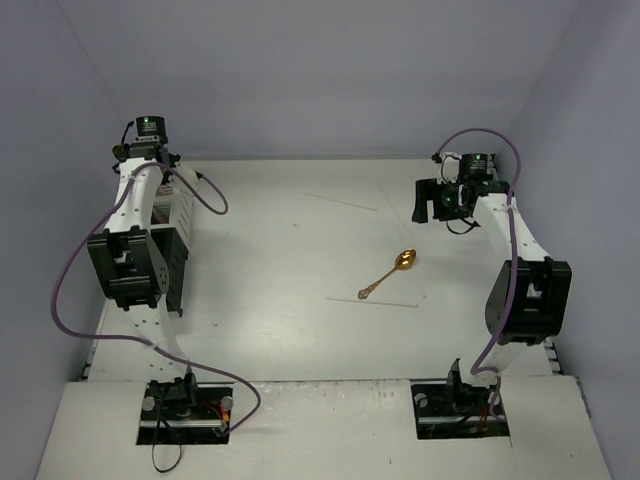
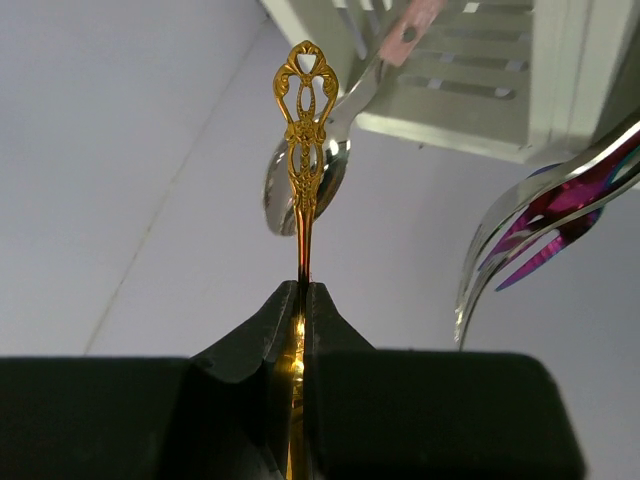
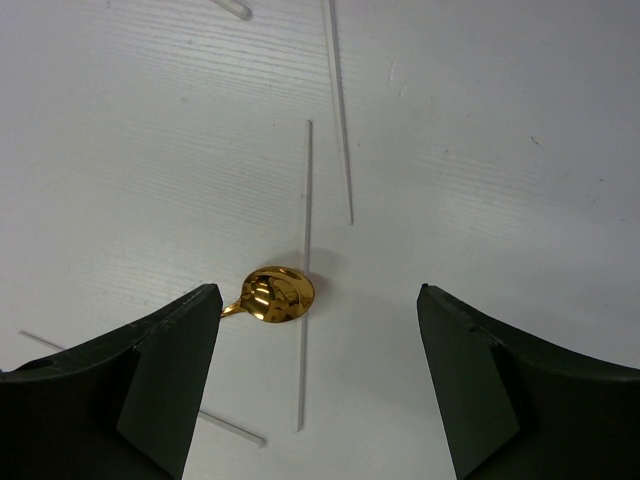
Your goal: Sort the eating utensils into containers
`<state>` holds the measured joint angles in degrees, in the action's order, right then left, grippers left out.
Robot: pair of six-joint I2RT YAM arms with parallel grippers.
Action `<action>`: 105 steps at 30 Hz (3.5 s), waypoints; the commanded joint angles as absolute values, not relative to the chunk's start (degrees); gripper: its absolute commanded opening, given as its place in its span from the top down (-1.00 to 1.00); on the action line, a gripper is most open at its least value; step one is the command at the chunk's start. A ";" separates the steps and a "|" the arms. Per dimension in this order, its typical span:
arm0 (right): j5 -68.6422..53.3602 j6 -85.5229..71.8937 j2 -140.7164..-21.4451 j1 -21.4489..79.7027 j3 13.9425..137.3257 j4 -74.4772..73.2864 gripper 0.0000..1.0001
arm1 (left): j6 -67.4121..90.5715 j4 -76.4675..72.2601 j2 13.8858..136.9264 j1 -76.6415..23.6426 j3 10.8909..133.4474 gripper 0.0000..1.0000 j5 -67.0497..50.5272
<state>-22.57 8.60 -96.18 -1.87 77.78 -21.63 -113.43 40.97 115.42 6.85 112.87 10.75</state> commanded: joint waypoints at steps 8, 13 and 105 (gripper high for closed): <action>-23.62 7.56 -94.42 -2.29 78.53 -19.95 -0.53 | -156.95 42.54 110.08 7.93 108.35 1.00 12.00; -23.47 7.65 -94.22 -2.29 78.43 -20.04 -0.53 | -157.04 42.70 109.58 7.44 106.76 0.90 11.29; -24.61 1.30 -96.70 -15.20 80.23 -20.04 -0.55 | -4.20 43.33 139.16 -52.10 122.62 1.00 -9.37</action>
